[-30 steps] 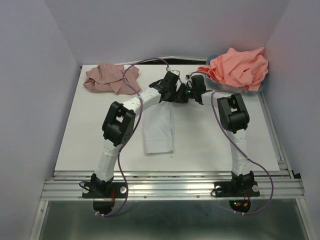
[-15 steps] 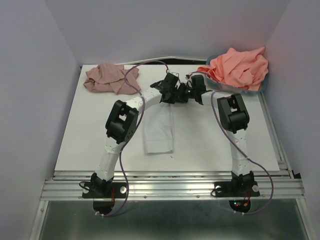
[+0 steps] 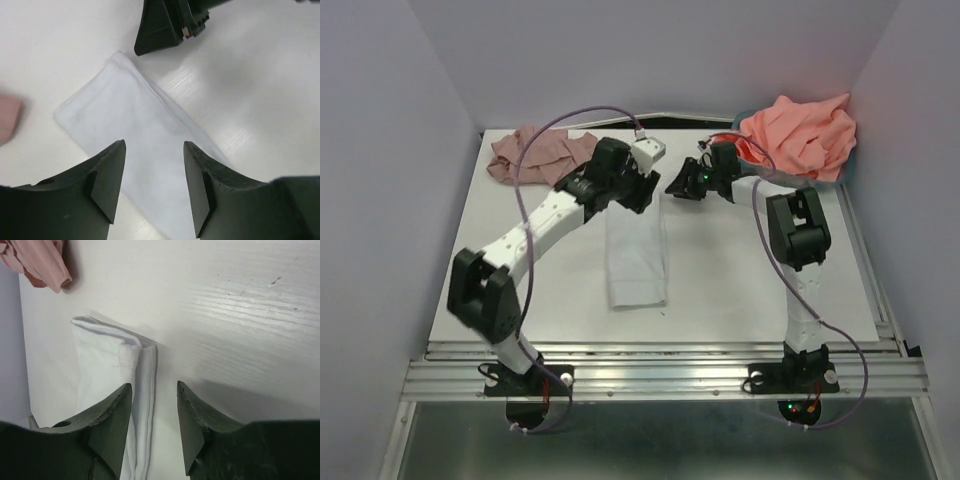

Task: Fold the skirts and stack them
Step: Fold the skirt

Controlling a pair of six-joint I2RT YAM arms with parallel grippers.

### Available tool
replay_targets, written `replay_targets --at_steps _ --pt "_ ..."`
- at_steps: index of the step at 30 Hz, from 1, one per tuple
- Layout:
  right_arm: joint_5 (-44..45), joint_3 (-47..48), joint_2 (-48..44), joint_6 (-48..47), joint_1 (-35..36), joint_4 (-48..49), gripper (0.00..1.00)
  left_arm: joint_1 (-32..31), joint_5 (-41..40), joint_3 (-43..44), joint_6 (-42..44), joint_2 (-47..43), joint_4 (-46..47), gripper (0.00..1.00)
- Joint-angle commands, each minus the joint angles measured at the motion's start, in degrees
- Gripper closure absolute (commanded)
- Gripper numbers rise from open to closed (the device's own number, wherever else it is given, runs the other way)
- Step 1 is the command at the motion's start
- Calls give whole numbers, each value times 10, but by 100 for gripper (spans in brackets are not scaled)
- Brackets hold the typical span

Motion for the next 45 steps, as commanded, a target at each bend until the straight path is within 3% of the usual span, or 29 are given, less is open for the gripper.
replay_targets --at_steps 1,4,7,8,11,16,19,24,33,34,35,36,38,42,45 --pt "4 -15 -109 -86 -11 -58 52 -18 63 -191 244 -164 -23 39" --pt "-42 -16 -151 -103 -1 -80 52 -62 0 -286 319 -249 -34 41" --pt "-88 -24 -167 -99 39 -87 57 -173 -68 -425 340 -341 -1 43" --pt "-105 -29 -167 -99 39 -83 57 -174 -80 -442 340 -342 8 43" --pt "-150 -38 -146 -106 75 -88 62 -269 -137 -476 325 -353 41 43" --pt "-168 -67 -94 -104 102 -94 69 -315 -168 -480 306 -300 73 44" --pt "-169 -89 -73 -111 102 -92 71 -327 -193 -491 304 -255 108 44" --pt "-159 -103 -37 -125 102 -96 71 -332 -207 -504 304 -198 138 54" --pt "-148 -116 -26 -145 108 -107 72 -339 -201 -507 314 -149 146 56" --pt "-147 -118 -27 -147 108 -108 72 -339 -197 -507 314 -146 143 58" --pt "-147 -118 -28 -149 108 -109 72 -339 -193 -506 315 -140 140 79" --pt "-148 -119 -28 -156 108 -111 72 -339 -193 -502 310 -133 134 89" --pt "-145 -118 -35 -166 108 -125 72 -340 -189 -489 302 -137 121 100" --pt "-141 -94 -67 -189 114 -145 67 -343 -118 -449 302 -183 25 100" --pt "-124 -16 -85 -196 114 -164 55 -345 -59 -404 290 -209 -43 100"
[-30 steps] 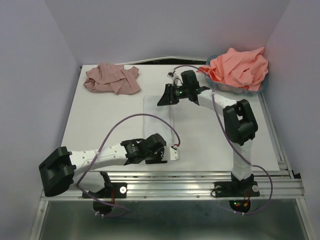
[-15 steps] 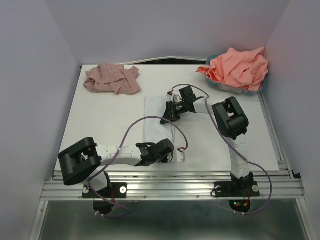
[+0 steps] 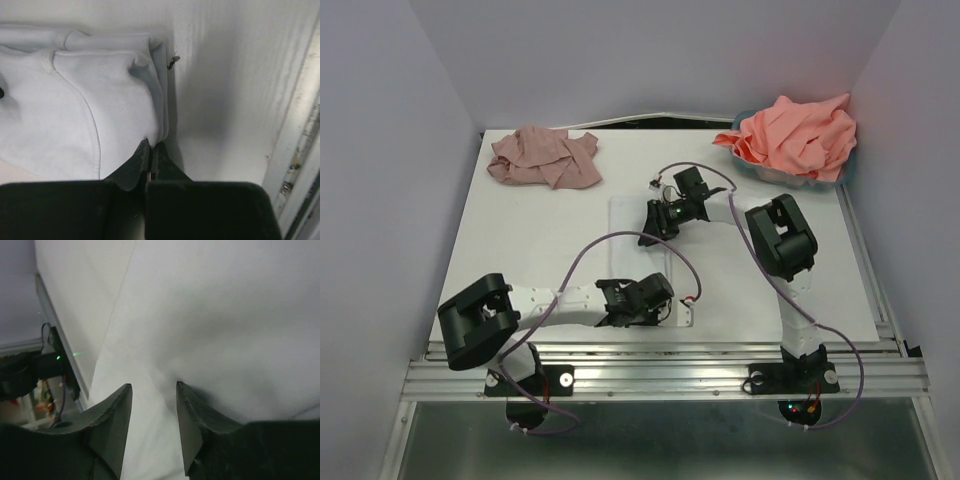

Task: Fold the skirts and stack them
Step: Fold the skirt

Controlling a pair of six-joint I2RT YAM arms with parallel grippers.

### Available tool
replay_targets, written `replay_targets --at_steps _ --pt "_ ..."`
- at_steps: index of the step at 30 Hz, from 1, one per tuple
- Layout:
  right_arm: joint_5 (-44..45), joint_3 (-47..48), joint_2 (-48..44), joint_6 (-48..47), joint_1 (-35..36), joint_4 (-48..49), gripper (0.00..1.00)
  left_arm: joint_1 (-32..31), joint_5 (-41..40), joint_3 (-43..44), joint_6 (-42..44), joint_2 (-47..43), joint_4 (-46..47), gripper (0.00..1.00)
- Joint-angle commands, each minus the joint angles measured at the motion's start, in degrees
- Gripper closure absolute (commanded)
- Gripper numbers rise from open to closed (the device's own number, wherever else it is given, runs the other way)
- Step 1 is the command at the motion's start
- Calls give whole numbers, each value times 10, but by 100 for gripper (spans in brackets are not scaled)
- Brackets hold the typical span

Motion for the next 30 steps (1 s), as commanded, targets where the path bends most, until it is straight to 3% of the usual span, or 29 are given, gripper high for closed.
replay_targets --at_steps 1,4,7,12,16,23,27,30 --pt "60 99 -38 -42 8 -49 52 -7 118 59 -25 -51 -134 100" --pt "85 184 -16 -52 3 -65 43 -8 150 87 -34 -64 -174 100" --pt "108 239 29 -62 -3 -80 40 -9 171 105 -37 -72 -204 100" --pt "163 320 105 -79 -9 -101 41 -8 201 149 -38 -73 -254 100" --pt "161 302 136 -83 -9 -101 50 -7 218 186 -32 -72 -283 100" --pt "68 212 139 -93 -9 -99 79 43 209 274 -10 -42 -302 100" --pt "10 160 120 -103 -4 -96 87 86 180 310 32 -10 -294 100" --pt "-15 140 108 -105 -4 -94 87 124 162 321 50 11 -273 100"
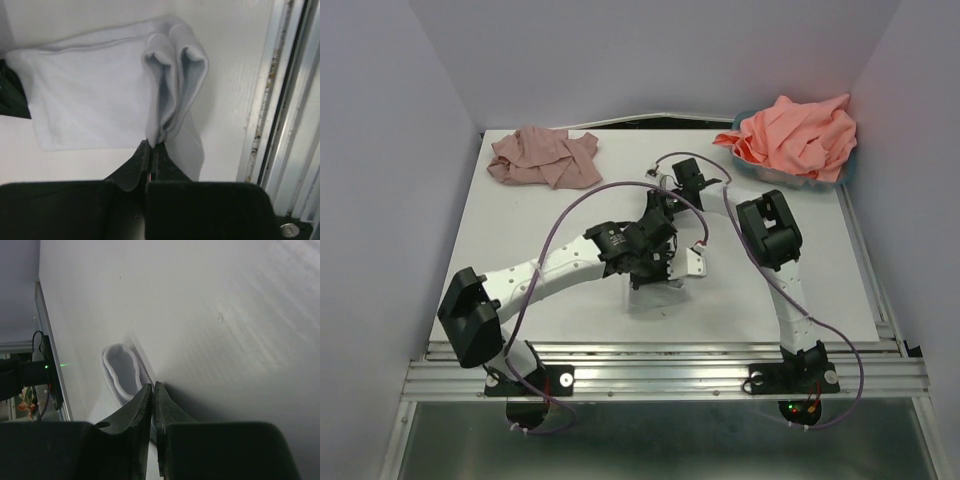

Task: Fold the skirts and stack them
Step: Fold the skirt

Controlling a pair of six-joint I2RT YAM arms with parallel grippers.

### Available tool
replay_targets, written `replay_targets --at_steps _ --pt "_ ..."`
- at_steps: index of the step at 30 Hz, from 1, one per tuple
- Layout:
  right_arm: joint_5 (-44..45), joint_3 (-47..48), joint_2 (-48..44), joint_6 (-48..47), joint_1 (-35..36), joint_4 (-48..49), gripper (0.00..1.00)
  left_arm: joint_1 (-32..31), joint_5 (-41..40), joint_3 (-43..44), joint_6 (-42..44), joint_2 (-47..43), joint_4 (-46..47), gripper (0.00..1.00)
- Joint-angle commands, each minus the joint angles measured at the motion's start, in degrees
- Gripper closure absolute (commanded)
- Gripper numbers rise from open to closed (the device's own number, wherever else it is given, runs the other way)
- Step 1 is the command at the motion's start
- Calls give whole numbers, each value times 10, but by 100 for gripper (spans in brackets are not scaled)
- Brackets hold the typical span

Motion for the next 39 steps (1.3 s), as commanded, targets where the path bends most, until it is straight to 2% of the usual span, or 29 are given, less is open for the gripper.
replay_targets --at_steps 1,5,11,17,27,38,39 --pt "-28 -51 -10 -30 16 -38 87 48 -30 39 51 32 17 100" --pt "-50 -69 -21 -35 16 -38 88 96 -32 64 74 78 38 100" --pt "-63 -88 -20 -43 16 -40 88 130 -42 84 112 116 70 100" --pt "-77 -86 -14 -39 16 -40 88 144 -47 84 125 142 119 100" --pt "-87 -76 -6 -32 16 -39 88 154 -70 37 128 166 214 100" --pt "-37 -52 2 -20 16 -41 85 162 -93 -8 139 180 259 100" --pt "-34 -46 3 -18 16 -41 83 162 -97 -14 140 181 264 95"
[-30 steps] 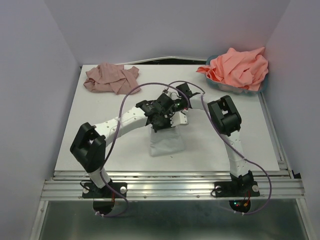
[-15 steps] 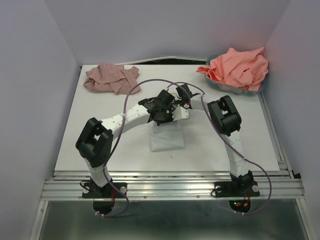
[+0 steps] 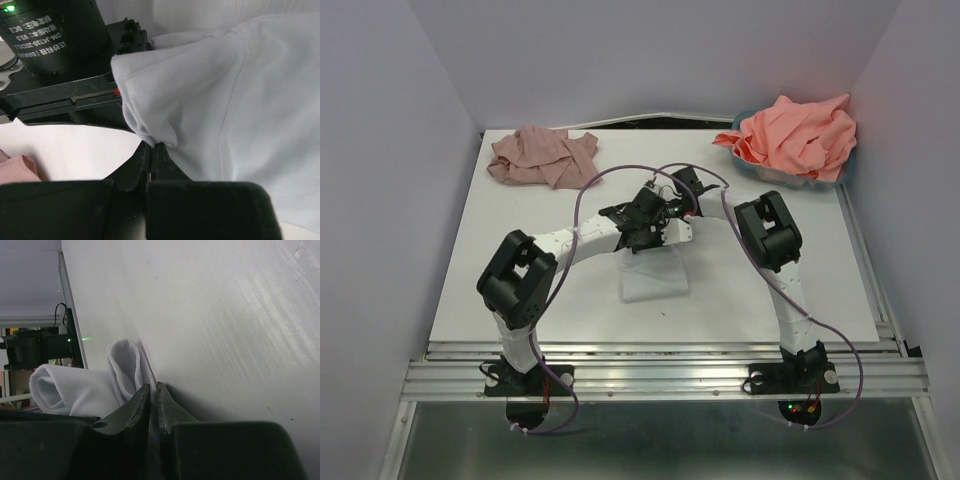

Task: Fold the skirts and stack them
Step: Fold the skirt

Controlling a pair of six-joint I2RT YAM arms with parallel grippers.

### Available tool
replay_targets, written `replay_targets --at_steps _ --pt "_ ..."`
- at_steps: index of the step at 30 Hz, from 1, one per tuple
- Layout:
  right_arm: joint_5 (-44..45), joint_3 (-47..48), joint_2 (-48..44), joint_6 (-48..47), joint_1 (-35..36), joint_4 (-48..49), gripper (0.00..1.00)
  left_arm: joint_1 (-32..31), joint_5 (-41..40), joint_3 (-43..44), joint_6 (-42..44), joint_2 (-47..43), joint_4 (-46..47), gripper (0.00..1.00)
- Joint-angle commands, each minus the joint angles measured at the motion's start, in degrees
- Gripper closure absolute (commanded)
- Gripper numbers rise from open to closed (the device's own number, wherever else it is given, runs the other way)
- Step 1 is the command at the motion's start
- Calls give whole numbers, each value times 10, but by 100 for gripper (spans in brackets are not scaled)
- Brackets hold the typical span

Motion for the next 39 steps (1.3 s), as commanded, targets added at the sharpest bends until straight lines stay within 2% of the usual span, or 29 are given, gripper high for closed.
replay_targets --at_steps 1,2,3,4,6,8,9,10,11,16,21,24,26,27,29,31,32,35,39 --pt "62 23 21 -6 8 -16 83 6 -28 -20 9 -5 45 89" --pt "71 26 19 0 8 -16 82 8 -29 -22 8 -8 46 83" --pt "78 34 18 4 8 -16 78 9 -29 -21 4 -15 46 71" --pt "89 40 16 6 0 -17 74 12 -24 -19 4 -22 41 65" --pt "100 54 9 13 -11 -17 61 11 -23 -16 -3 -47 37 45" --pt "121 83 4 23 -33 -17 49 13 -22 -5 -17 -66 21 39" --pt "128 96 -2 26 -43 -16 48 13 -22 0 -25 -88 15 31" --pt "135 121 -6 30 -53 -17 45 14 -19 10 -49 -102 4 19" --pt "152 134 -9 38 -72 -16 38 22 -15 14 -64 -115 -1 1" --pt "174 164 -72 23 -113 -18 35 74 19 9 -196 -209 -20 1" --pt "121 61 -165 20 -113 -20 35 150 93 -33 -365 -237 -42 1" --pt "82 -20 -215 16 -90 -20 38 193 192 -98 -446 -227 -30 2" --pt "69 -56 -234 13 -65 -23 39 210 198 -124 -506 -214 -19 6" --pt "66 -87 -249 10 -57 -22 40 215 204 -146 -548 -192 -14 12" --pt "60 -116 -256 6 -44 -20 41 236 219 -176 -586 -183 11 15" --pt "65 -153 -252 -3 -31 -19 46 248 223 -200 -612 -183 30 15" --pt "67 -162 -247 -8 -31 -20 51 252 230 -204 -613 -176 27 15" --pt "87 -198 -225 -23 -31 -19 57 252 254 -216 -615 -148 23 15" --pt "119 -236 -203 -18 -26 5 61 251 294 -233 -634 -112 62 15"
